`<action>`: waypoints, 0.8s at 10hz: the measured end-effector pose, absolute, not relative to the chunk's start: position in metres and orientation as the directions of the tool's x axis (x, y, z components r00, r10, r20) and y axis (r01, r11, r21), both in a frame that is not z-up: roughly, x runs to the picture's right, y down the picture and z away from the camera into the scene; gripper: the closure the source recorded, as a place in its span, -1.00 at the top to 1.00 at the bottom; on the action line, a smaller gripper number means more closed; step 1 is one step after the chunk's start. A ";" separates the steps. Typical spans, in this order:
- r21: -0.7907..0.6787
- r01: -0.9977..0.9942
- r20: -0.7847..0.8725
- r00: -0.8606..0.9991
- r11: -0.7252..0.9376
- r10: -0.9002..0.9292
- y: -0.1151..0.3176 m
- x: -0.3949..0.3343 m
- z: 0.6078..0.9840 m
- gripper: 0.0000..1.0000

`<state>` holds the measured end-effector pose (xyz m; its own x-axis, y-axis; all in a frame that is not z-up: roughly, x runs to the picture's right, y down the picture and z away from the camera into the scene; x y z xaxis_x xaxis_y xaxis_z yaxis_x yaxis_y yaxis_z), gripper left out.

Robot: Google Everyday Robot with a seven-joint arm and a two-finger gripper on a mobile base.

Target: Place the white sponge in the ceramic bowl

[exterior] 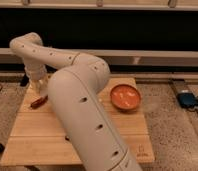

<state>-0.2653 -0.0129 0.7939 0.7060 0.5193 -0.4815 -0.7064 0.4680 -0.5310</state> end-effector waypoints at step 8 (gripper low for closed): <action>-0.194 -0.972 -0.748 0.233 0.130 0.621 0.010 -0.030 0.803 -1.00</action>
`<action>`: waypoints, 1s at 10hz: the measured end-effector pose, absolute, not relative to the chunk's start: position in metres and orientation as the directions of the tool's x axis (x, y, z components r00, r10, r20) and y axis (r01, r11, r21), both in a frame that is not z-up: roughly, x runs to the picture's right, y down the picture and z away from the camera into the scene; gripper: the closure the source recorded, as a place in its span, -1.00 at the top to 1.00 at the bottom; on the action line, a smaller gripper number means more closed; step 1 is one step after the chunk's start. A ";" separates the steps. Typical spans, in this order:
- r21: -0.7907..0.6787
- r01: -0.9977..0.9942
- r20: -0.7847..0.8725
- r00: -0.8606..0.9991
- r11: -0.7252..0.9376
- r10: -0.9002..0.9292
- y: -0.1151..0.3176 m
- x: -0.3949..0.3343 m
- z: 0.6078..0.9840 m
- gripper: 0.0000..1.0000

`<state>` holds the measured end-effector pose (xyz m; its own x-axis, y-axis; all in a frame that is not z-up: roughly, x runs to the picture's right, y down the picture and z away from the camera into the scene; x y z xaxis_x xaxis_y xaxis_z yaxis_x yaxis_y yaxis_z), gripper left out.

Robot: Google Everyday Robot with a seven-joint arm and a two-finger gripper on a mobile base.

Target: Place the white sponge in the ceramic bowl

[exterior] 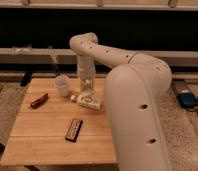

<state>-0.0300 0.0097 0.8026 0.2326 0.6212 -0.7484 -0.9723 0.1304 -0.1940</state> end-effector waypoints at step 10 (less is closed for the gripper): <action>0.029 -0.994 -0.776 -0.091 -0.109 0.624 0.064 0.130 0.875 -0.99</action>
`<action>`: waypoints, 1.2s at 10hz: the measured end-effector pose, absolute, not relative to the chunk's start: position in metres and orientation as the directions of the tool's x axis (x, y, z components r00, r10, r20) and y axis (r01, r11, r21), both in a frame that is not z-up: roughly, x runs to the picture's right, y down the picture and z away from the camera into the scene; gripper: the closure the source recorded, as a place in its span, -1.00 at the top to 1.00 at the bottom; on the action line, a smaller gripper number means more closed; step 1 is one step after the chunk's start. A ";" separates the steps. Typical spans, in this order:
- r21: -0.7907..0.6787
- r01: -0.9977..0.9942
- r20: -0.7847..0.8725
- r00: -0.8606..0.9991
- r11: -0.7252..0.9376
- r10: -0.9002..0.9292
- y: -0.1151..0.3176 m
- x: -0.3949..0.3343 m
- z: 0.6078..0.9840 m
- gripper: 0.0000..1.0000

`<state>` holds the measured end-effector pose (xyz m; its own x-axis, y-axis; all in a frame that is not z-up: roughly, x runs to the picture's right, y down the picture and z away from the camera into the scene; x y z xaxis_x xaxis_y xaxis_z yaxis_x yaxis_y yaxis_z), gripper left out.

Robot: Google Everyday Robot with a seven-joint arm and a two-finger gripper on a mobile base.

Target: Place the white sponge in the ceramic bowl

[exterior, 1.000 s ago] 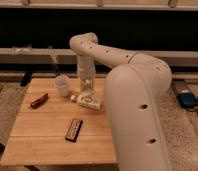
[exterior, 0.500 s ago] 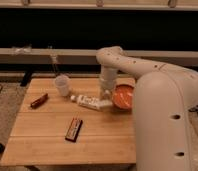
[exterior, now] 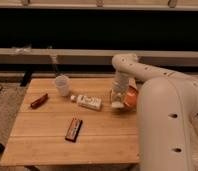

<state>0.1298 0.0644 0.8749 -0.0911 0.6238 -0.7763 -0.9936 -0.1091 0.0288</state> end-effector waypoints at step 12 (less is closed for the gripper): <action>0.223 -0.969 -0.668 -0.230 -0.104 0.708 0.023 0.168 0.894 0.60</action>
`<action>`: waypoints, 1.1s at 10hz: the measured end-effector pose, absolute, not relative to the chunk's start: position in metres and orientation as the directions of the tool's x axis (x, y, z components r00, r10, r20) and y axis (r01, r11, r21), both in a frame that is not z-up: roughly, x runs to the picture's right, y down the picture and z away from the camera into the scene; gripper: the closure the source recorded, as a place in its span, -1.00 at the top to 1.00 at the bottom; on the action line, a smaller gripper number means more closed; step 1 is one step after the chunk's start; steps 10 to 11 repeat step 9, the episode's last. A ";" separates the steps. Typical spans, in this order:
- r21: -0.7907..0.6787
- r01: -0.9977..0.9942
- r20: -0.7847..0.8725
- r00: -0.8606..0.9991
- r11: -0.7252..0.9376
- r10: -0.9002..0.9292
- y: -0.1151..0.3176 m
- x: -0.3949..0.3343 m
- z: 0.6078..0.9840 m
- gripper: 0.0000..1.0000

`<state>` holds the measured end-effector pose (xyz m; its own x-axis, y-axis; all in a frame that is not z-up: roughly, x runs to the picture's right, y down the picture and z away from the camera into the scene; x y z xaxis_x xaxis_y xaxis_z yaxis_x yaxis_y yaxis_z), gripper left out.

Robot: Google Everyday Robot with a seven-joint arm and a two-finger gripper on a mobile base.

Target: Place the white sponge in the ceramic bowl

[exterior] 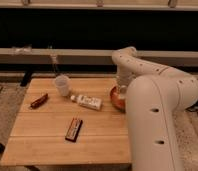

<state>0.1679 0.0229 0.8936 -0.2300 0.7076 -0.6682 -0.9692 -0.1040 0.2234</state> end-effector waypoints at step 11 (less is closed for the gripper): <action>0.203 -0.973 -0.649 -0.220 -0.113 0.729 0.021 0.159 0.890 0.60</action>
